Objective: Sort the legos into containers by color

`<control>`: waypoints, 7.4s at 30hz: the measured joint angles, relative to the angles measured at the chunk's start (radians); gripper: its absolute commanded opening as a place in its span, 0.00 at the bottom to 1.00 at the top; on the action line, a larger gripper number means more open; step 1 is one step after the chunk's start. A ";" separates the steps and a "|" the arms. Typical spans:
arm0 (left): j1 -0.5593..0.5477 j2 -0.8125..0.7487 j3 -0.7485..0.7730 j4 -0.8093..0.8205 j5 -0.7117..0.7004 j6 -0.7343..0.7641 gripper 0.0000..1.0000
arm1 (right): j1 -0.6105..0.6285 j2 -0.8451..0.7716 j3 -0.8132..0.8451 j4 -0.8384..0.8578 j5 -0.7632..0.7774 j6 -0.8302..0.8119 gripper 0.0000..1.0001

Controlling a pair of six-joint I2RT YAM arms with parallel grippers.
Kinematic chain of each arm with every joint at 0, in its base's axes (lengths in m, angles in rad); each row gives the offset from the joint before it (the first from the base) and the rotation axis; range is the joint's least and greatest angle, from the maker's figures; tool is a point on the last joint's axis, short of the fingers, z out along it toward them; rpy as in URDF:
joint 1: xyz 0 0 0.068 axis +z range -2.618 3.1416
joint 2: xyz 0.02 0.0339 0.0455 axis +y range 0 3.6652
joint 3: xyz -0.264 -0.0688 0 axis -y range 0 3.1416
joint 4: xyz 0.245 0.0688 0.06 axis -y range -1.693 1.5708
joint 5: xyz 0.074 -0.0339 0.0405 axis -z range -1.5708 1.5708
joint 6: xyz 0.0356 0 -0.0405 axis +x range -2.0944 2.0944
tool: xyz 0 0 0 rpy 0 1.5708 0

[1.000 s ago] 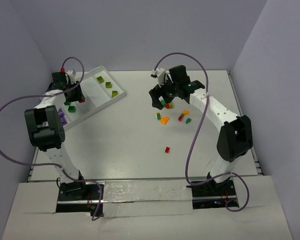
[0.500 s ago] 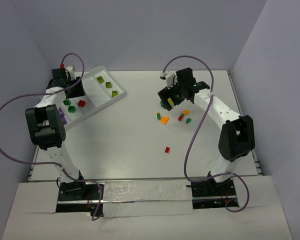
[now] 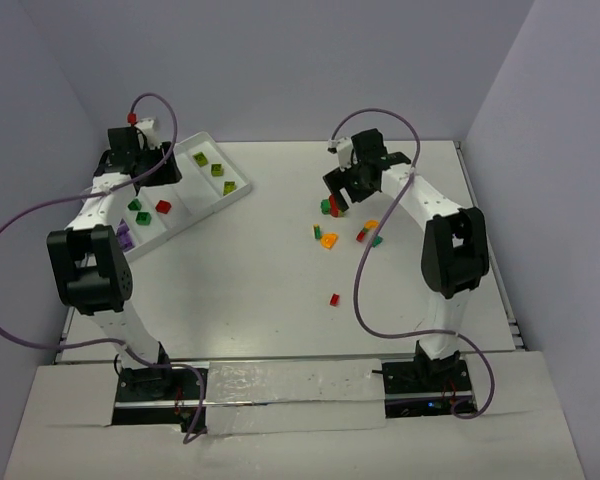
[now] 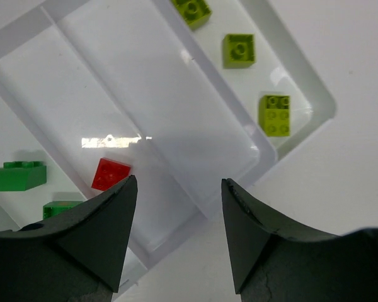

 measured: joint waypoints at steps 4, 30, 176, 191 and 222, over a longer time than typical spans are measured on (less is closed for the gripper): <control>-0.015 -0.050 -0.001 0.000 0.023 -0.009 0.66 | 0.001 0.102 0.131 -0.033 0.010 0.100 1.00; -0.021 -0.081 -0.017 -0.027 0.096 -0.085 0.87 | 0.052 0.392 0.373 -0.144 0.094 0.333 0.98; -0.340 -0.394 -0.410 0.620 0.890 -0.651 0.00 | -0.011 -0.195 -0.284 0.708 -1.000 0.861 0.83; -0.323 -0.402 -0.547 0.916 0.961 -0.891 0.00 | 0.154 -0.292 -0.277 0.481 -1.025 0.489 0.78; -0.315 -0.442 -0.513 0.739 0.967 -0.730 0.72 | 0.208 -0.291 -0.176 0.399 -1.011 0.413 0.00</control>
